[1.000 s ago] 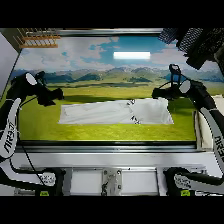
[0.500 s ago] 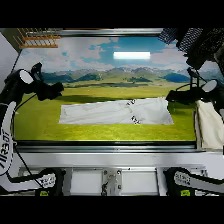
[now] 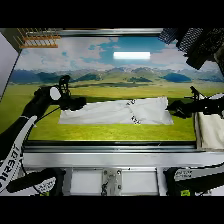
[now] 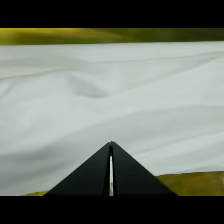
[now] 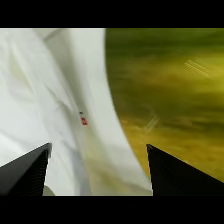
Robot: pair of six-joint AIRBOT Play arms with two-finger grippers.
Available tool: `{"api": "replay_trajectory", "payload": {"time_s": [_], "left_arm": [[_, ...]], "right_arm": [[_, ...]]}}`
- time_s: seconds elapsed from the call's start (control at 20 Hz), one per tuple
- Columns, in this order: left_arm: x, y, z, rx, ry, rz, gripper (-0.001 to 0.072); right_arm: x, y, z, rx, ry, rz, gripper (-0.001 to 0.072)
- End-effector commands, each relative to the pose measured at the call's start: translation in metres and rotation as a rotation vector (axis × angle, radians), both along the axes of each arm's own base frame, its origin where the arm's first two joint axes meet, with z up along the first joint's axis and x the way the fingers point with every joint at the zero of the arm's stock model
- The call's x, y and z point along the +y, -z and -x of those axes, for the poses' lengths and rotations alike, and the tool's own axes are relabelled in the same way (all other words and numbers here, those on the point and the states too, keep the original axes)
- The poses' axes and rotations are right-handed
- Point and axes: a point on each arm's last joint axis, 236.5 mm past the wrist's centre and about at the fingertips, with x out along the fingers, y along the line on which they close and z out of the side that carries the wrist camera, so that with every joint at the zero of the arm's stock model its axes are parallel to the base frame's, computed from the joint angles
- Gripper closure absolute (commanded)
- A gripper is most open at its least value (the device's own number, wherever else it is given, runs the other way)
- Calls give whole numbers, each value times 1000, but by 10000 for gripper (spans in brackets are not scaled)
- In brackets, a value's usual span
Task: Fold the clothes and pants, and hang the long-sleeved shirts on hangers.
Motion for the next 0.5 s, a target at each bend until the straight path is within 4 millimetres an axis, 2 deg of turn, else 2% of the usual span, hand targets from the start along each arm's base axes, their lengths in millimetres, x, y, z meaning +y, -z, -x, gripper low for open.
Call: {"api": "replay_trajectory", "payload": {"time_s": [0.0,0.1,0.15,0.25,0.3,0.35,0.45], "left_arm": [[-35,-3,0,-53,25,26,702],[-46,-4,1,-64,40,33,703],[-50,-4,2,-67,47,35,702],[-58,-5,5,-71,66,37,703],[-62,-5,7,-72,73,38,703],[-65,-5,8,-73,82,39,703],[-72,-5,9,-81,96,42,703]], "right_arm": [[34,16,-5,24,-35,-85,57],[51,19,-5,33,-72,-90,60],[58,20,-5,34,-86,-96,105],[68,20,-6,34,-107,-97,481],[71,20,-6,35,-114,-98,623],[72,17,-5,44,-105,-103,696],[66,7,1,58,-112,-79,697]]}}
